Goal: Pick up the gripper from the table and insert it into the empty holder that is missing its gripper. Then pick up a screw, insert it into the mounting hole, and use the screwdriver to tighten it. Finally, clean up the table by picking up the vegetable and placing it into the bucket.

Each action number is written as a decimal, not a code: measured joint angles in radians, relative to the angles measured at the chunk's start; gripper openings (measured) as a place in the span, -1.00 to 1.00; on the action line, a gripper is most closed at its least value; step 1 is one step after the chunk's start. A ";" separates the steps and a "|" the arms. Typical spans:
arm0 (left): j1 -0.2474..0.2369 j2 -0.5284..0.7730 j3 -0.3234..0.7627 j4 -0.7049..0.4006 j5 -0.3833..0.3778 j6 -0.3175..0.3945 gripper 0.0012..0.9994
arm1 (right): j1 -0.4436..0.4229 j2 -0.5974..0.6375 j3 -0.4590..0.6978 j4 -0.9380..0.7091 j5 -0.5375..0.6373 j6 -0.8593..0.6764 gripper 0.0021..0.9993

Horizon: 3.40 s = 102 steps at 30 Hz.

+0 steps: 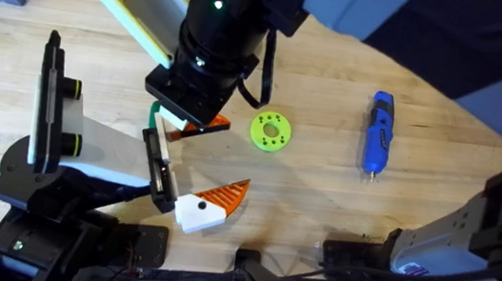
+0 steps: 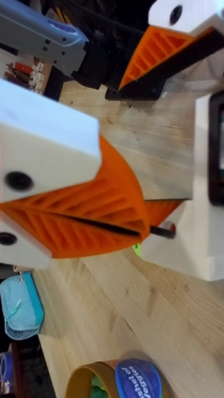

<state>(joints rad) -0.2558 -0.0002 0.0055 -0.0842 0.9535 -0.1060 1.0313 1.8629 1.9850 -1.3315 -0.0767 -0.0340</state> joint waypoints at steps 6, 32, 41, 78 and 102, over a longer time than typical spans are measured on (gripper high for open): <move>0.000 0.000 0.000 0.001 0.000 0.000 0.98 | 0.000 0.000 0.000 -0.008 0.001 -0.005 -0.98; 0.000 0.000 0.000 0.001 0.000 0.000 0.98 | 0.000 0.012 0.000 -0.019 0.001 -0.105 -0.98; 0.000 0.000 0.000 0.001 -0.007 -0.007 0.98 | 0.000 0.023 0.000 -0.012 0.001 -0.126 -0.98; 0.000 0.000 0.000 0.002 -0.008 -0.007 0.98 | 0.000 0.023 -0.004 0.017 -0.026 -0.177 -0.98; 0.000 0.000 0.000 0.001 -0.007 -0.018 0.98 | 0.000 0.024 -0.023 0.040 -0.019 -0.177 -0.98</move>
<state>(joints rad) -0.2558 -0.0002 0.0055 -0.0834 0.9463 -0.1239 1.0309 1.8870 1.9625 -1.2914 -0.0956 -0.2111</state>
